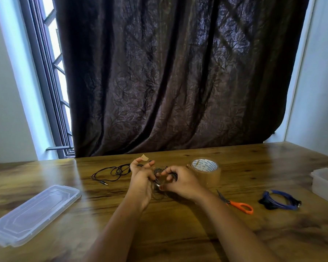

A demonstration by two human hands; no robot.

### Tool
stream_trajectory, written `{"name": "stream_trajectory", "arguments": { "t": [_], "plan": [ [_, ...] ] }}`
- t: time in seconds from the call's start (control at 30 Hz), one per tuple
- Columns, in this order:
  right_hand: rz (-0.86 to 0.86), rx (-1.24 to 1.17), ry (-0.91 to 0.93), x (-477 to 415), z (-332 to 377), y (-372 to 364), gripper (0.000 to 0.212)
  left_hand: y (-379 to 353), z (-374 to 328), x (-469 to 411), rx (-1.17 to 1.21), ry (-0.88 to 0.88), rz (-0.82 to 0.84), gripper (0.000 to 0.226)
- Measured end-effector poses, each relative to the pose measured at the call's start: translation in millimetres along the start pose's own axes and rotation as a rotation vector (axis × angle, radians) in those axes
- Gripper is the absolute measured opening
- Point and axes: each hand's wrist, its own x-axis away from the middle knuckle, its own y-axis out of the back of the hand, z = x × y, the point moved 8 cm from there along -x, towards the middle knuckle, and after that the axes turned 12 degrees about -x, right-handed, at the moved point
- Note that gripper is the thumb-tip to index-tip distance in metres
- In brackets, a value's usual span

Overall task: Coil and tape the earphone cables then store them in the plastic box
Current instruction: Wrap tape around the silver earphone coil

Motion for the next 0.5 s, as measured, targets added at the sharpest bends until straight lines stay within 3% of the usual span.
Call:
{"name": "stream_trajectory", "arguments": {
  "t": [0.23,0.5],
  "plan": [
    [-0.025,0.115,0.105,0,7,2,0.006,-1,-1,3,-0.096,-0.026,-0.011,0.073],
    [-0.101,0.049,0.135,-4,2,9,0.008,-2,-1,3,-0.106,-0.033,0.026,0.067]
  ]
}}
